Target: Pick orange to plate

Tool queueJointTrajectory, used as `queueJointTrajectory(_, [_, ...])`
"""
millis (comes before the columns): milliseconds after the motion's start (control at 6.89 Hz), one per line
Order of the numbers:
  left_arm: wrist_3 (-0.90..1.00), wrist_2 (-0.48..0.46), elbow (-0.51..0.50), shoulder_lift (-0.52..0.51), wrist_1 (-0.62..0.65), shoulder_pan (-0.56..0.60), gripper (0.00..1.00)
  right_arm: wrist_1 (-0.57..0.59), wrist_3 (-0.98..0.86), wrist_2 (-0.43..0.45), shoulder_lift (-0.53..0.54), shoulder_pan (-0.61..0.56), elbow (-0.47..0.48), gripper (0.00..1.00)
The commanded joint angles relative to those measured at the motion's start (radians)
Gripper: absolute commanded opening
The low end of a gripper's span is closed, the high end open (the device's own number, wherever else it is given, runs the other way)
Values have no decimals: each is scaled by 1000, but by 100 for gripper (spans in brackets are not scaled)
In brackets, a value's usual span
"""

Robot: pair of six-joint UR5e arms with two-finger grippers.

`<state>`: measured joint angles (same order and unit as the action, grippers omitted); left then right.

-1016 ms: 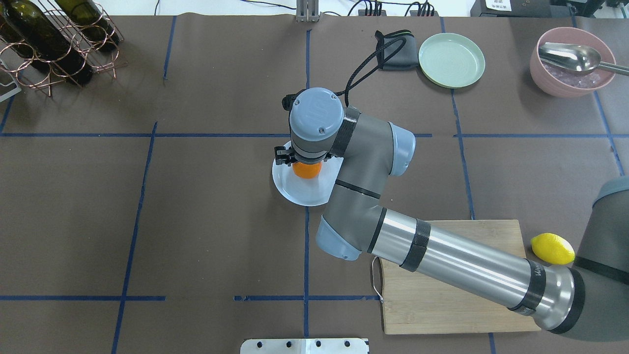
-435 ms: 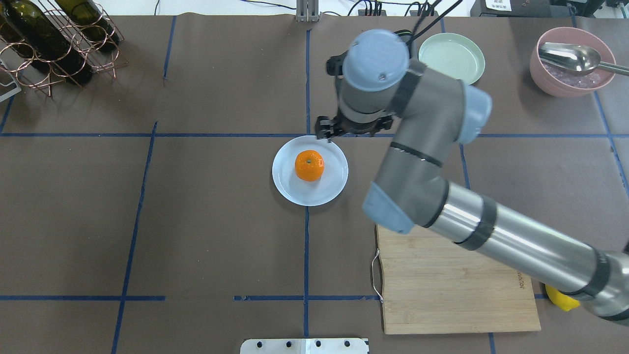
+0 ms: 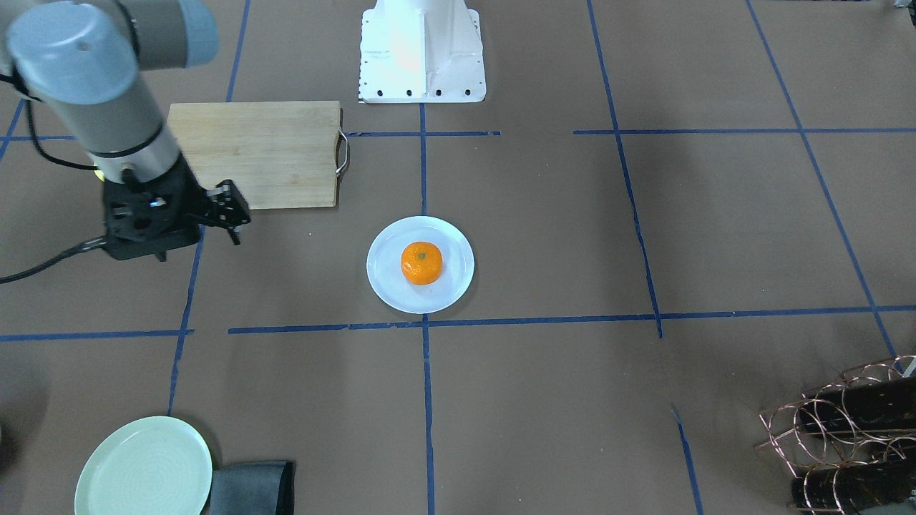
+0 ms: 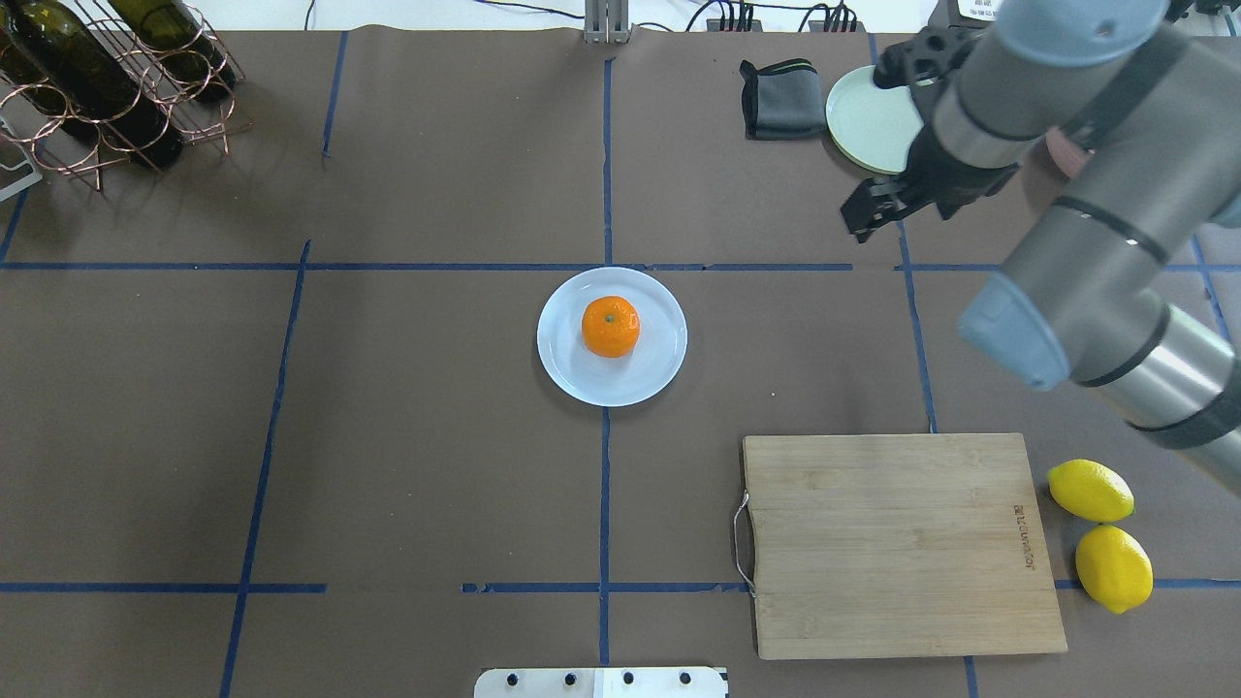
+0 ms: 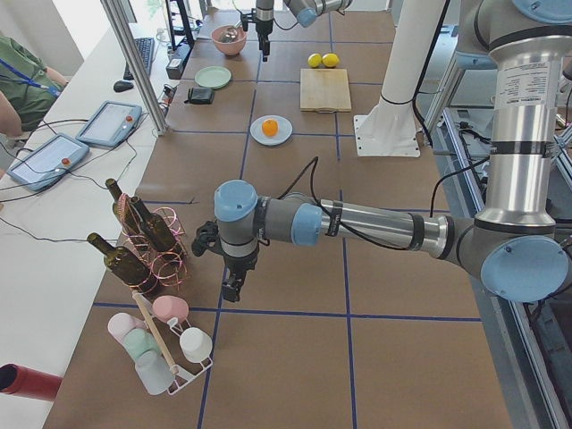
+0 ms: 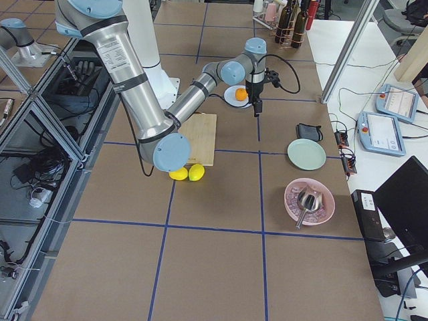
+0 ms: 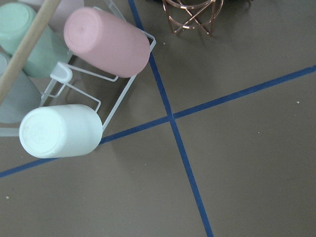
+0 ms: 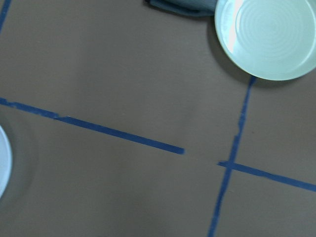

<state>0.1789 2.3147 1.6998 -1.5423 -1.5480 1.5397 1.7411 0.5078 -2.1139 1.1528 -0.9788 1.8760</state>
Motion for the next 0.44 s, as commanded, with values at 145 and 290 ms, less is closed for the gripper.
queueJointTrajectory(145, [-6, 86, -22, 34, 13, 23, 100, -2, -436, -240, 221, -339, -58, 100])
queueJointTrajectory(290, [-7, 85, -22, 33, 11, 23, 100, -3, -537, -259, 254, -406, -117, 100])
